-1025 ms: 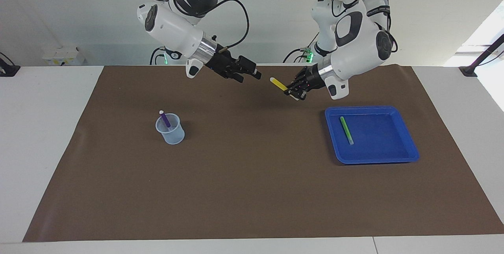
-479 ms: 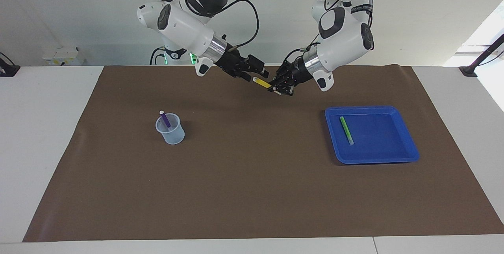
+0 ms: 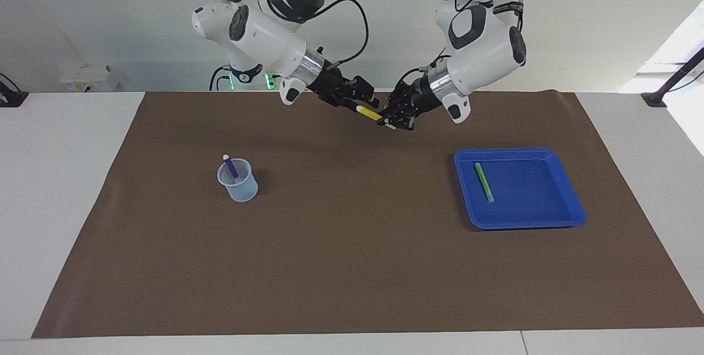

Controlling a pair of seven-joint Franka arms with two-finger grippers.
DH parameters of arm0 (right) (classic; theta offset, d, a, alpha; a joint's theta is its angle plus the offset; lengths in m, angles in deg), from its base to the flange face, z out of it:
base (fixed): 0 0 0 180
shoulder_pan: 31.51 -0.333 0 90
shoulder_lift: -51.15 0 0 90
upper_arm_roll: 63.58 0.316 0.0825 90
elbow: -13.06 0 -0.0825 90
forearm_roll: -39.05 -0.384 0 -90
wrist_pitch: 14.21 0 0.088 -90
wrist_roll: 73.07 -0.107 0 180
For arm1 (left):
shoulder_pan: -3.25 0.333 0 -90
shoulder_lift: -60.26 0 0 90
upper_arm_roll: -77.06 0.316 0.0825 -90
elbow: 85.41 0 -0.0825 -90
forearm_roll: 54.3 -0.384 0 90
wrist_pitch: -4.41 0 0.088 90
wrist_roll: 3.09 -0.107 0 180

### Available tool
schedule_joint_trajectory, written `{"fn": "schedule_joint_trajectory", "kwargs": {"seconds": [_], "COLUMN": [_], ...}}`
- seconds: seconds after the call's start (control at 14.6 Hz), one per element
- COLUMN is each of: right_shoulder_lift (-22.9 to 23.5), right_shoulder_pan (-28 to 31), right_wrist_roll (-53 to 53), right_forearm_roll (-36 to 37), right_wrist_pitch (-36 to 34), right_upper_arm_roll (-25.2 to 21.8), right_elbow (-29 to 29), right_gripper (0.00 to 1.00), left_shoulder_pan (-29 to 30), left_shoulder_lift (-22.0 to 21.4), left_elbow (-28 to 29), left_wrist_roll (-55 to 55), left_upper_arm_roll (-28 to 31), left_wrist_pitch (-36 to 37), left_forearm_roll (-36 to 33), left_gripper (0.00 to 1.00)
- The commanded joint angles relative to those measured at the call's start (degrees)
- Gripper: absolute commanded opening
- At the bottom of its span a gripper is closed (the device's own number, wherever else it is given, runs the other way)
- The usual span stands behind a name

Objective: Transfer and insert pens with both arms
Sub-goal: 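Grasp the yellow pen tip with the right gripper, open the left gripper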

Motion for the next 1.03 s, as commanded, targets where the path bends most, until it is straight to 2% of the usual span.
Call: {"fn": "schedule_joint_trajectory", "kwargs": {"seconds": [0.0,0.27,0.34,0.41,0.48,0.89,0.96], "right_shoulder_lift": [-0.9,-0.8,-0.8,-0.8,-0.8,-0.8,-0.8], "right_shoulder_pan": [0.4,0.4,0.4,0.4,0.4,0.7,0.7], "right_wrist_roll": [0.7,0.7,0.7,0.7,0.7,0.7,0.7], "right_forearm_roll": [1.0,1.0,1.0,1.0,1.0,1.0,1.0], "right_wrist_pitch": [3.0,3.0,3.0,3.1,3.1,3.1,3.1], "right_upper_arm_roll": [0.2,0.2,0.2,0.2,0.2,0.2,0.2], "right_elbow": [-1.1,-1.2,-1.2,-1.2,-1.2,-1.2,-1.2], "right_gripper": [0.59,0.41,0.3,0.13,0.0,0.0,0.0], "left_shoulder_pan": [-0.4,-0.3,-0.3,-0.3,-0.3,-0.3,-0.3], "left_shoulder_lift": [-2.1,-2.1,-2.1,-2.1,-2.1,-2.5,-2.4], "left_elbow": [2.4,2.4,2.4,2.4,2.4,2.4,2.1], "left_wrist_roll": [0.6,0.6,0.6,0.6,0.6,0.2,-0.2], "left_upper_arm_roll": [0.4,0.4,0.4,0.4,0.4,0.4,0.4], "left_wrist_pitch": [-1.4,-1.5,-1.8,-1.9,-1.8,-2.1,-2.4], "left_forearm_roll": [1.3,1.7,1.7,1.9,1.9,2.0,1.9], "left_gripper": [0.0,0.0,0.0,0.0,0.0,0.0,0.12]}}
